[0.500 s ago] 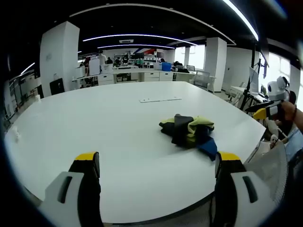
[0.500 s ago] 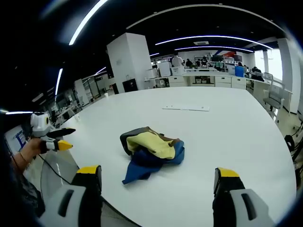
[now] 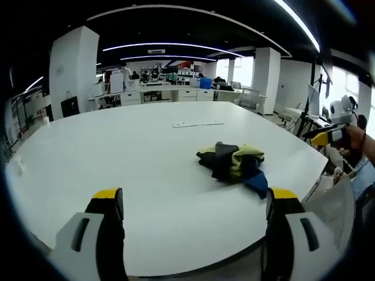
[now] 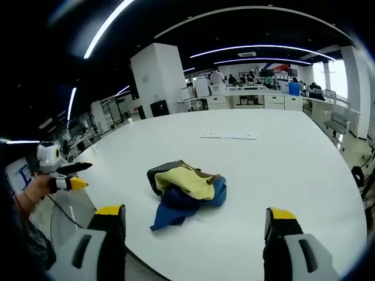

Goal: Fold the garment on the visible template until the final outline fits inside the template.

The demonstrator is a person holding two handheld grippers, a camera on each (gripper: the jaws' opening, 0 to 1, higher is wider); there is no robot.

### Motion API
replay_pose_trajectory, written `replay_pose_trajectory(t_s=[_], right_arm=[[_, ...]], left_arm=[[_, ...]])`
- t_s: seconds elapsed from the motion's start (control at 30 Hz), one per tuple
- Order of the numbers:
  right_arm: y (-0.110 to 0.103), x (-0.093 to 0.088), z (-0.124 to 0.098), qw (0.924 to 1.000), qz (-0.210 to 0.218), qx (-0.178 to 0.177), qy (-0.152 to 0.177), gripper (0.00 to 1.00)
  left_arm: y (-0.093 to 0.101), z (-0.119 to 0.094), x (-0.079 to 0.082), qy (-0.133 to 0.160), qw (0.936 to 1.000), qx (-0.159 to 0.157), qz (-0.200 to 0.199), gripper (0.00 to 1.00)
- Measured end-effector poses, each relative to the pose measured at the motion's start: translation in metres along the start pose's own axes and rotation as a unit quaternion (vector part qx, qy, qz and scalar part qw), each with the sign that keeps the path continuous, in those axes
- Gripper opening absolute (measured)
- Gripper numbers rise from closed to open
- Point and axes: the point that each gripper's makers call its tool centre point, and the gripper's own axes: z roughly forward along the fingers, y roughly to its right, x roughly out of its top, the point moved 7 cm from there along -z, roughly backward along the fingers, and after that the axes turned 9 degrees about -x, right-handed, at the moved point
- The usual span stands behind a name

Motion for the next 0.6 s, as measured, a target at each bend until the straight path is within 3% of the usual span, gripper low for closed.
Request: replay_pose_trajectory(t_s=[0.6], right_arm=[[0.0033,-0.0034,0.0029,1.0000,0.003,0.002,-0.006,0.99]], left_arm=[[0.0011,0.0082,0.0035,-0.004,0.9999,-0.010,0.012,0.97]])
